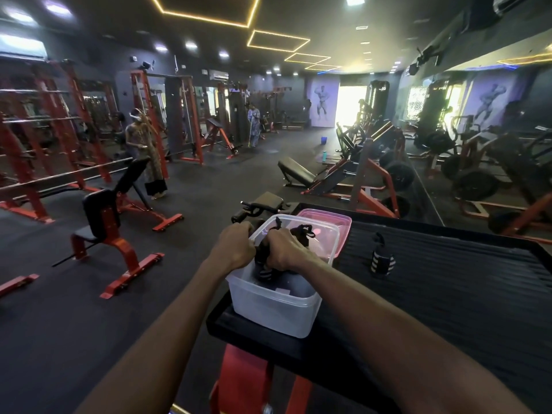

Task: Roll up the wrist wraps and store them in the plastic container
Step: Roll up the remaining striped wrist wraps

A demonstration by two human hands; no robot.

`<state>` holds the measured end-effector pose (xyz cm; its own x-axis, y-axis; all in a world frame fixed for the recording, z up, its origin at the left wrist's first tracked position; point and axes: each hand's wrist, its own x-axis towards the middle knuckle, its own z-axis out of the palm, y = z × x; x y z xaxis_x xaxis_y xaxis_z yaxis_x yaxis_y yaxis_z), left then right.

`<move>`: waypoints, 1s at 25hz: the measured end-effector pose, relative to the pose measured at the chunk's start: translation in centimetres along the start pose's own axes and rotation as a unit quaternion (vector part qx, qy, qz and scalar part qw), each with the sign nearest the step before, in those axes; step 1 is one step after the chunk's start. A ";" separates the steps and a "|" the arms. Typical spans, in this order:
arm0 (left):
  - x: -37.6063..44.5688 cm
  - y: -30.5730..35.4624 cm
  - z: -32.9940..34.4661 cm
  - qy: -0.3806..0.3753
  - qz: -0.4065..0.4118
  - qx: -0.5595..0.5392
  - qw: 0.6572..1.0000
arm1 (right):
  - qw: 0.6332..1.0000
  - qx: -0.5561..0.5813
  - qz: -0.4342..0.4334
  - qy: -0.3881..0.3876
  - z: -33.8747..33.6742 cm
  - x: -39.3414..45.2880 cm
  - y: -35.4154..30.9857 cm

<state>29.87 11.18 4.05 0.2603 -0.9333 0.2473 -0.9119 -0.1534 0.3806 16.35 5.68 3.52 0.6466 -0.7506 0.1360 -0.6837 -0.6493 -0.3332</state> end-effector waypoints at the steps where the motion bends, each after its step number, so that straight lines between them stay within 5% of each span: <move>1: 0.0 0.0 0.2 0.000 -0.003 0.000 1.000 | 1.000 -0.002 -0.001 0.006 0.2 0.0 0.1; 7: -0.2 0.8 0.2 0.027 -0.030 0.002 0.999 | 0.999 0.019 0.015 0.038 -0.1 -0.1 0.4; 13: 0.0 4.2 0.3 0.120 0.033 0.064 0.990 | 0.939 0.072 0.086 0.324 -4.2 -2.9 4.1; 17: 0.5 7.6 1.4 0.116 0.097 0.038 0.988 | 0.888 0.025 0.184 0.420 -5.7 -6.4 9.5; 21: 0.6 10.5 3.0 0.092 0.145 0.033 0.985 | 0.889 0.025 0.330 0.315 -5.2 -8.9 14.9; 25: 0.5 12.0 4.2 0.063 0.192 0.019 0.979 | 0.915 0.134 0.343 0.167 -3.1 -9.5 17.1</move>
<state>17.74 7.56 5.01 -0.0689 -0.8778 0.4741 -0.9610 0.1860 0.2048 -2.53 1.33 -0.54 -0.0734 -0.9947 0.0727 -0.7532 0.0075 -0.6578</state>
